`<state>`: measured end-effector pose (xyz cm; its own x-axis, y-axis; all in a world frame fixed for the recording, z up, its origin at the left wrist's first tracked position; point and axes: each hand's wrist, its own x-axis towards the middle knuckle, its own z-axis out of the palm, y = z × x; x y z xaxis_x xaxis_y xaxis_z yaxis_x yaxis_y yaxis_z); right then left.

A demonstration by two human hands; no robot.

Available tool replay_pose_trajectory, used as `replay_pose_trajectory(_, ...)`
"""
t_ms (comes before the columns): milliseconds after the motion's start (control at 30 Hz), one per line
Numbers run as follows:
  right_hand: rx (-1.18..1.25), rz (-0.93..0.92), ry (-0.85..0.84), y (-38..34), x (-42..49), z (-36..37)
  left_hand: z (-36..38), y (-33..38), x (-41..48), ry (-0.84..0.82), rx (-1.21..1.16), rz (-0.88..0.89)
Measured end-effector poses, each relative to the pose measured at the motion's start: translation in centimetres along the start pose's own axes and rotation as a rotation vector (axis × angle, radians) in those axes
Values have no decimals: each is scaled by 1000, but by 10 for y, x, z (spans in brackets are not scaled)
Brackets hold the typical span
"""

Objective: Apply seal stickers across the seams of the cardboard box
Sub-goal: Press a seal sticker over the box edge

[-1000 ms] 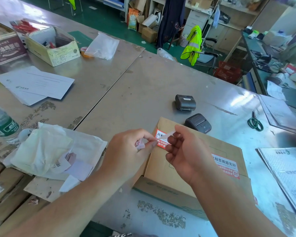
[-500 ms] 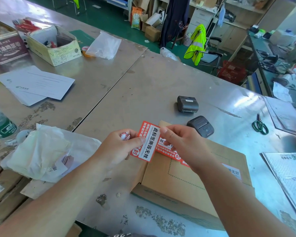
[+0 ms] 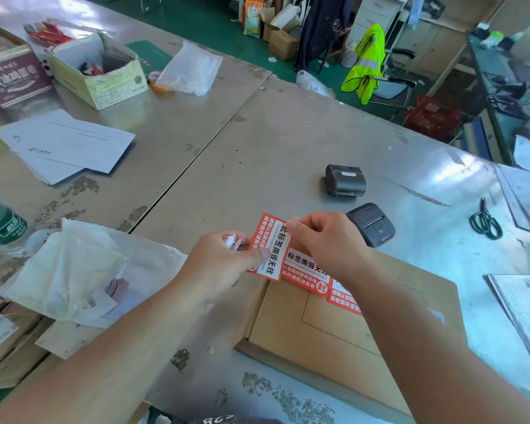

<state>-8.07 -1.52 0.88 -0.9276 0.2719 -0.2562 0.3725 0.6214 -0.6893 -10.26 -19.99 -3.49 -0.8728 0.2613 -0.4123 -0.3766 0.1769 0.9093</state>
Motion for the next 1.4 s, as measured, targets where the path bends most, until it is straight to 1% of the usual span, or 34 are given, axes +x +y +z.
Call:
replay_pose_trajectory(200, -31, 14, 0, 5, 8, 1, 4, -1, 5, -3, -18, -65)
replay_pose_trajectory(433, -69, -19, -20, 9, 14, 3, 9, 1, 8, 33, -3, -54)
replay_pose_trajectory(667, -50, -46, -40, 13, 15, 4, 12, 4, 10, 49, -17, -136)
replay_pose_trajectory(867, -87, -53, -32, 14, 16, 6, 15, 2, 12, 54, 22, -153)
replay_pose_trajectory(1133, -153, -77, 33, 17, 14, 12, 18, -1, 15, 67, 49, -154)
replay_pose_trajectory(1300, -126, -93, 69, 18, 12, 16, 20, -1, 15, 56, 45, -151)
replay_pose_trajectory(1400, -109, -102, 89, 19, 12, 17, 21, -1, 14, 62, 83, -133)
